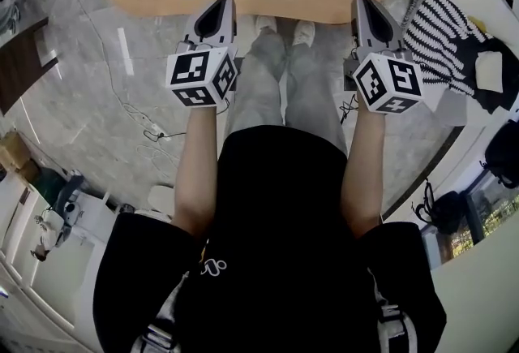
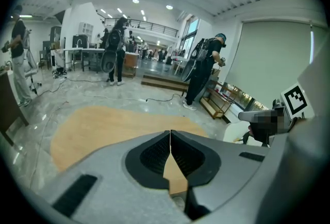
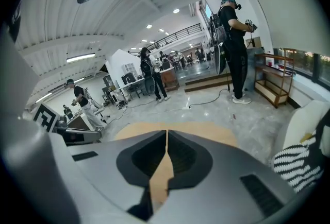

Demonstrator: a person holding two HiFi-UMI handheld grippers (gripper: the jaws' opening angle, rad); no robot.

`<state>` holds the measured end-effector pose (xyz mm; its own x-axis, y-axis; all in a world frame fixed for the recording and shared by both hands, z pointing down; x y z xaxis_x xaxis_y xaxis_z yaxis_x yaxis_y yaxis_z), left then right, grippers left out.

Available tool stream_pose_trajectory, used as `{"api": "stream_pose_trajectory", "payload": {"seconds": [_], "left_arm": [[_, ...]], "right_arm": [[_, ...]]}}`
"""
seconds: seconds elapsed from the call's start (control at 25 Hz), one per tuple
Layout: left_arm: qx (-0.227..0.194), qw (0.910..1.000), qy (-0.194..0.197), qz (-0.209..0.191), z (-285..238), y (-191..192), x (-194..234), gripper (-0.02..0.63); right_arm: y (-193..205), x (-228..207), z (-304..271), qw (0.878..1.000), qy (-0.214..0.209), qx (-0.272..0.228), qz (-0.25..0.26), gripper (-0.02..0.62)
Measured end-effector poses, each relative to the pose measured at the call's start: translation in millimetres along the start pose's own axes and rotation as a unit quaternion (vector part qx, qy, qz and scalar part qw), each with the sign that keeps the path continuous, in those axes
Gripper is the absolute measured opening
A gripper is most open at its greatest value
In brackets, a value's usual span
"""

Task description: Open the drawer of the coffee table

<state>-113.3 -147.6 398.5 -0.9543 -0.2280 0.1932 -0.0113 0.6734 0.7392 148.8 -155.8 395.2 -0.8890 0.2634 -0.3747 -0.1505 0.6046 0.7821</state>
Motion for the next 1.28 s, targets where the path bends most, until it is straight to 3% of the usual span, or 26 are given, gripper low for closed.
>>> {"api": "stream_pose_trajectory", "payload": {"seconds": [0.68, 1.28], "left_arm": [[0.104, 0.9945, -0.003, 0.01, -41.8, 135.2, 23.9, 0.011], [0.183, 0.983, 0.003, 0.007, -80.3, 245.5, 41.8, 0.012]], "right_arm": [[141.0, -28.9, -14.1, 0.995, 0.008, 0.096, -0.015, 0.014], [253.2, -52.7, -22.8, 0.981, -0.003, 0.192, 0.003, 0.015]]}}
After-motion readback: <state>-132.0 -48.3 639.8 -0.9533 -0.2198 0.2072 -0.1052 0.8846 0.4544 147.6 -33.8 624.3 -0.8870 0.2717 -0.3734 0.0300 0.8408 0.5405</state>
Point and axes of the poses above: the fingertips, and each gripper's own axes: z backward along the fingers, x to its left, y out of its underside, the point moved 4 cm from there along z, backward along the fingers, and after that the axes turned 3 degrees about -y, right-handed, at the moved point
